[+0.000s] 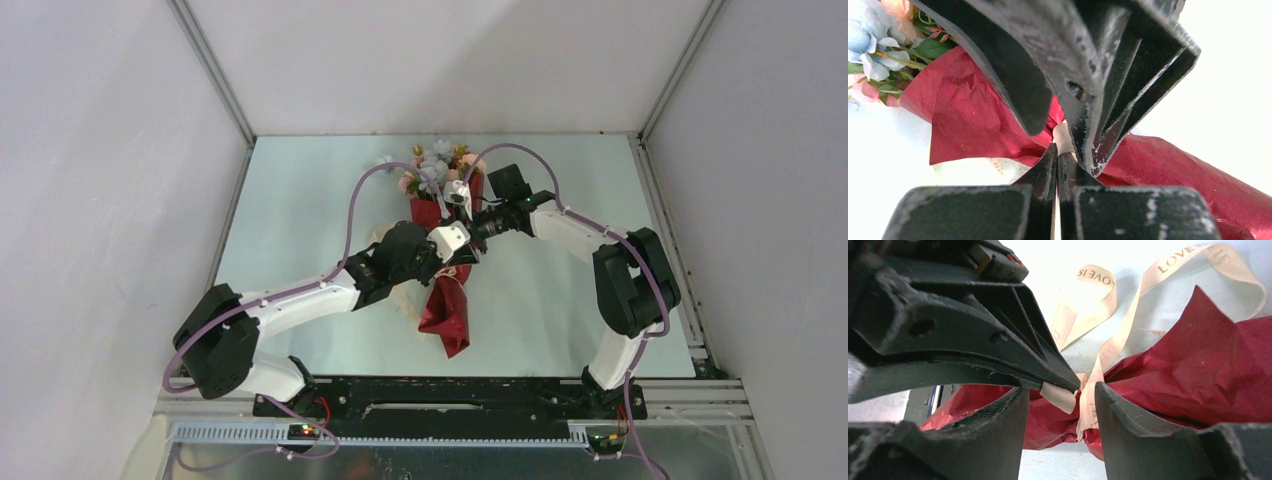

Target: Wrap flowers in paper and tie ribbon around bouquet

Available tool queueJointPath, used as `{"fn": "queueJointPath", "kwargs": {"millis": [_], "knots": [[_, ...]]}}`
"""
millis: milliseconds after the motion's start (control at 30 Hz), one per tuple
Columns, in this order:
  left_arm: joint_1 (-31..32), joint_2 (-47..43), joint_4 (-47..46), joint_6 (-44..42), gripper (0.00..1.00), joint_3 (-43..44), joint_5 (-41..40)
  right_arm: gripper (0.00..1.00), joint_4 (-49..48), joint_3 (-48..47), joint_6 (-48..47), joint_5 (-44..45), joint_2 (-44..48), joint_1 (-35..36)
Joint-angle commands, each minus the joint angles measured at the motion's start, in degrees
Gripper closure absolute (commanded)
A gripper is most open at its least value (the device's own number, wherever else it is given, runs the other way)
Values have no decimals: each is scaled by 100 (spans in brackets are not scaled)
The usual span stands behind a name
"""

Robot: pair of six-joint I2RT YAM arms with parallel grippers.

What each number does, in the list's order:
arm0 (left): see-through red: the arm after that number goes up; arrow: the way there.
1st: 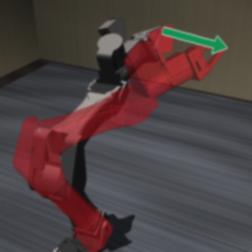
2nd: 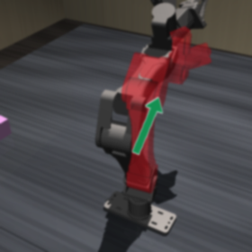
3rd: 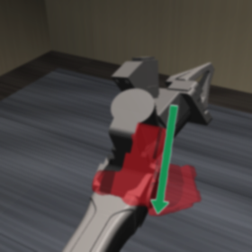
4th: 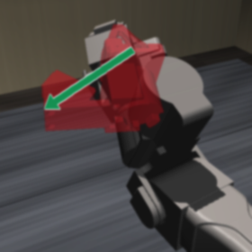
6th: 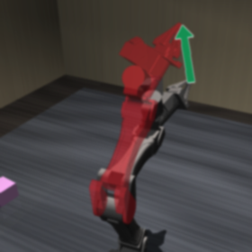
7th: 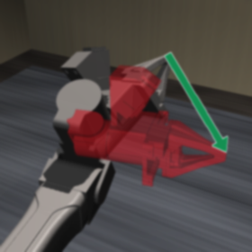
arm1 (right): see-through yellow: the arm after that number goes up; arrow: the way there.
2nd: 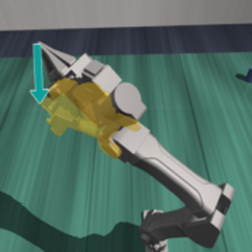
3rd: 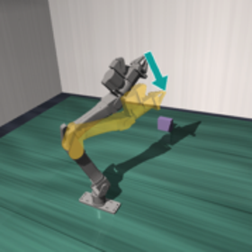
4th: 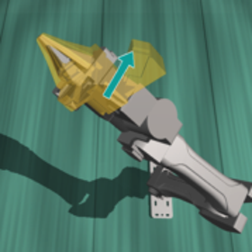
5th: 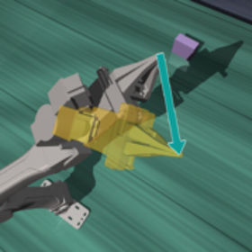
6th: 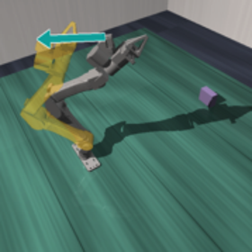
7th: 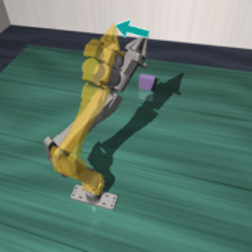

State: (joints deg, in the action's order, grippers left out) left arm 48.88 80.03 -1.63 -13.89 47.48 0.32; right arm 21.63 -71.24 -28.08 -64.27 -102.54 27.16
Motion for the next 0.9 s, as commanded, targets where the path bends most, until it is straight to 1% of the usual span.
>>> {"fn": "queueJointPath", "kwargs": {"millis": [0,67,133,200,233,267,300,367,433,467,500,533,567,600,633,667,700,733,767,800,833,867], "knots": [[54,-174,-263,378,100,56,36,48,-402,194,112,-19,191,38],[54,-251,-344,421,99,-44,169,50,-519,212,214,-27,198,58],[54,-324,-408,426,98,-133,291,56,-575,214,239,-17,199,105],[57,-399,-444,439,98,-188,335,68,-582,216,224,37,199,158],[58,-417,-444,439,97,-201,337,78,-581,216,211,75,208,185],[60,-446,-444,440,96,-223,320,83,-559,216,201,82,217,193],[60,-459,-422,440,95,-231,311,91,-548,216,199,99,235,200],[53,-492,-358,463,89,-247,237,100,-489,215,191,171,272,204],[58,-574,-325,655,71,-293,129,100,-384,216,117,338,307,205],[46,-683,-335,736,65,-319,-57,100,-283,216,78,381,328,203],[49,-744,-328,936,53,-376,-194,100,-170,212,-6,429,338,203],[37,-906,-281,1048,46,-413,-534,100,-99,219,-54,440,355,196],[8,-992,-252,1266,23,-492,-731,100,47,218,-164,454,370,195],[-10,-1201,-187,1451,12,-541,-1154,100,111,238,-221,467,409,181],[-100,-1310,-144,1853,3,-623,-1388,100,203,262,-342,476,440,183],[-183,-1507,-2,2087,2,-651,-1766,100,233,329,-398,499,515,175],[-418,-1648,63,2579,1,-674,-1988,100,269,365,-466,514,546,171],[-588,-1688,417,2863,0,-668,-2003,100,270,436,-486,559,622,157],[-1012,-1693,571,3434,0,-648,-1880,100,256,480,-508,584,705,153],[-1241,-1645,823,3712,0,-633,-1743,100,246,557,-520,624,742,144],[-1709,-1445,928,4147,0,-599,-1415,100,195,624,-501,639,794,147],[-1927,-1305,1077,4306,0,-565,-1255,100,172,649,-474,656,813,147]]}}
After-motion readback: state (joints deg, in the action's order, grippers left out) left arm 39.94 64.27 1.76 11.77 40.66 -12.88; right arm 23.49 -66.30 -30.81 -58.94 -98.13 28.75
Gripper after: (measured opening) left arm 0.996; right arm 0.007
